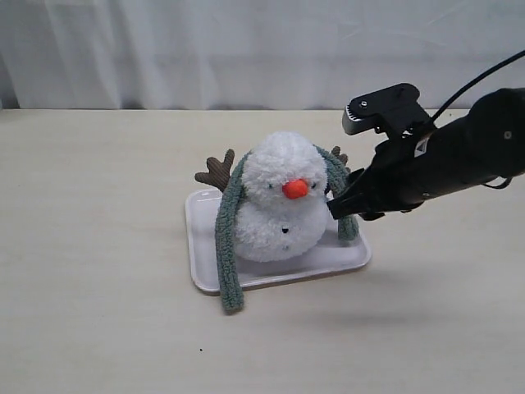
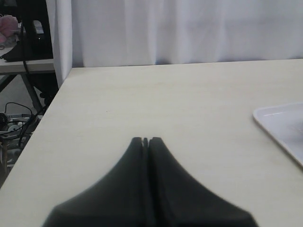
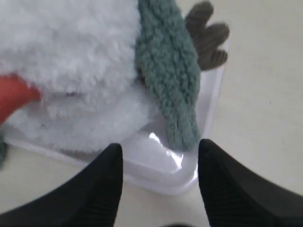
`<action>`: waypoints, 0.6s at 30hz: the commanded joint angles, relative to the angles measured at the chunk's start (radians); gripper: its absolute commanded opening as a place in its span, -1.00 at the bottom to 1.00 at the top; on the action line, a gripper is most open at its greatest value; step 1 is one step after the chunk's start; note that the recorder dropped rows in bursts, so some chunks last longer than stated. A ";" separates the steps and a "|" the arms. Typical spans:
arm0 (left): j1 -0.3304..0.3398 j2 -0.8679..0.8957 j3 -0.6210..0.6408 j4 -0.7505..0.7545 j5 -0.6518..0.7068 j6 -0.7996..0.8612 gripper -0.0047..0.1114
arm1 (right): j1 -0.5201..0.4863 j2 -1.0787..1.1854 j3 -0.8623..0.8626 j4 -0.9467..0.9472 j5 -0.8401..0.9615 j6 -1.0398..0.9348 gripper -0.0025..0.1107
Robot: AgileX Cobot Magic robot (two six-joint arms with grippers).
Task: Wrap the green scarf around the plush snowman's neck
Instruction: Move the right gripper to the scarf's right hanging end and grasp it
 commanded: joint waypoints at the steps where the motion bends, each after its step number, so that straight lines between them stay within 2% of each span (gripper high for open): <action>1: 0.002 -0.003 0.003 0.000 -0.013 -0.002 -0.92 | -0.016 0.048 0.018 0.031 -0.132 -0.055 -0.12; 16: 0.000 -0.003 0.003 0.000 -0.013 -0.002 -0.92 | -0.017 0.201 0.019 0.031 -0.212 -0.126 -0.12; 18: 0.000 -0.003 0.003 0.000 -0.013 -0.002 -0.92 | -0.017 0.207 0.019 0.031 -0.236 -0.126 -0.18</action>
